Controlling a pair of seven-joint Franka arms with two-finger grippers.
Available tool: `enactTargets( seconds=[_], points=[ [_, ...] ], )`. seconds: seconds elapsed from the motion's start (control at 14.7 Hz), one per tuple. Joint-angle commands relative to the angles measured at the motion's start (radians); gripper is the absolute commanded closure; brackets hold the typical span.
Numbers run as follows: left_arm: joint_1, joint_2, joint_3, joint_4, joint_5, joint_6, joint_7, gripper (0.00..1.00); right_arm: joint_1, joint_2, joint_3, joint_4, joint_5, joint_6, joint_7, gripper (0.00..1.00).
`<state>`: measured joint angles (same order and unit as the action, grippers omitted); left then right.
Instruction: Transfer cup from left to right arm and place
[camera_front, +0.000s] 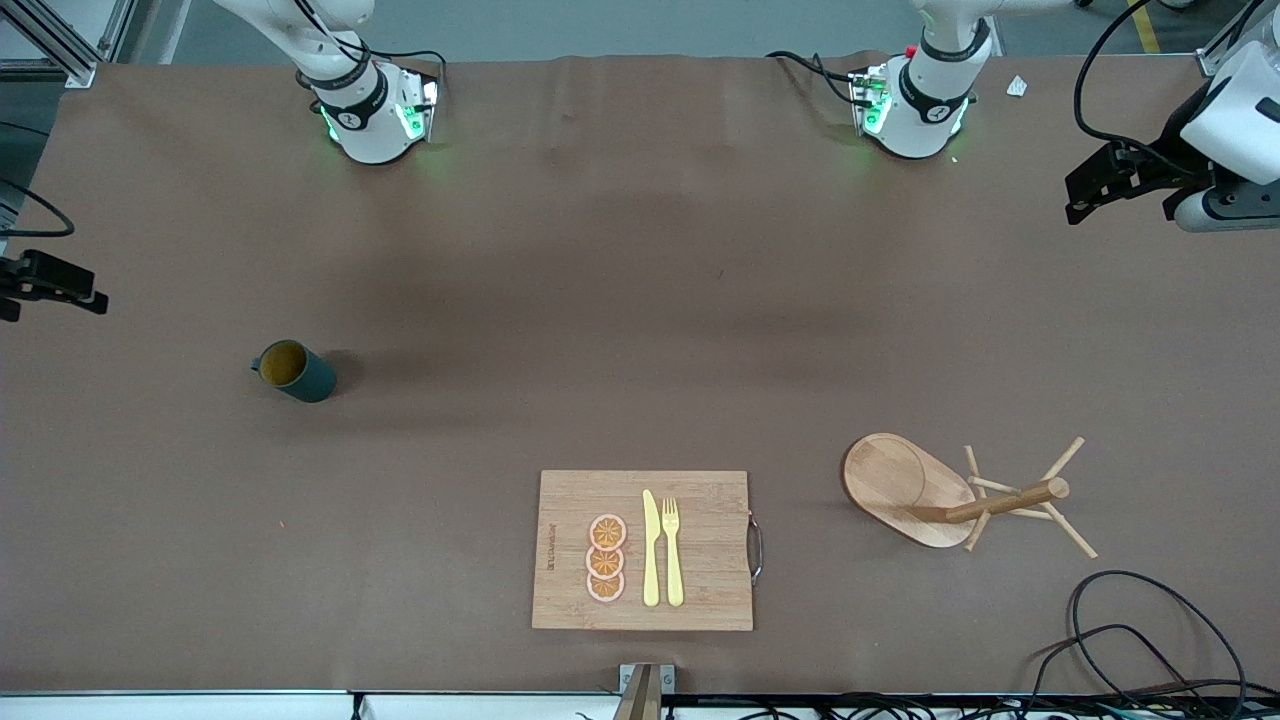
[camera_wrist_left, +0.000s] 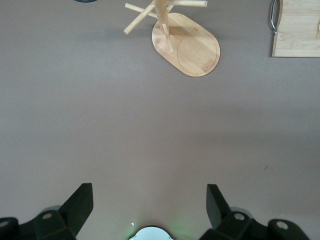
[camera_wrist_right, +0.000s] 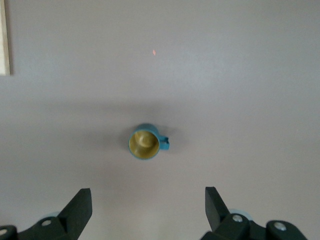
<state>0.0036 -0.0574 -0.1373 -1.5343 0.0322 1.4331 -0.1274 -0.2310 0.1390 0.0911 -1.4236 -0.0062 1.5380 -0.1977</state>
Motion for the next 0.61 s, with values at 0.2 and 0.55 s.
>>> enactTargets(
  seconds=[0.2, 0.55],
  points=[
    [0.012, -0.009, 0.004, 0.003, -0.017, 0.020, 0.037, 0.00, 0.058, -0.041, 0.012, 0.022, 0.002, -0.021, 0.188, 0.00],
    [0.007, 0.001, 0.004, 0.017, -0.018, 0.020, 0.019, 0.00, 0.104, -0.085, 0.009, -0.035, 0.000, -0.004, 0.195, 0.00]
  ],
)
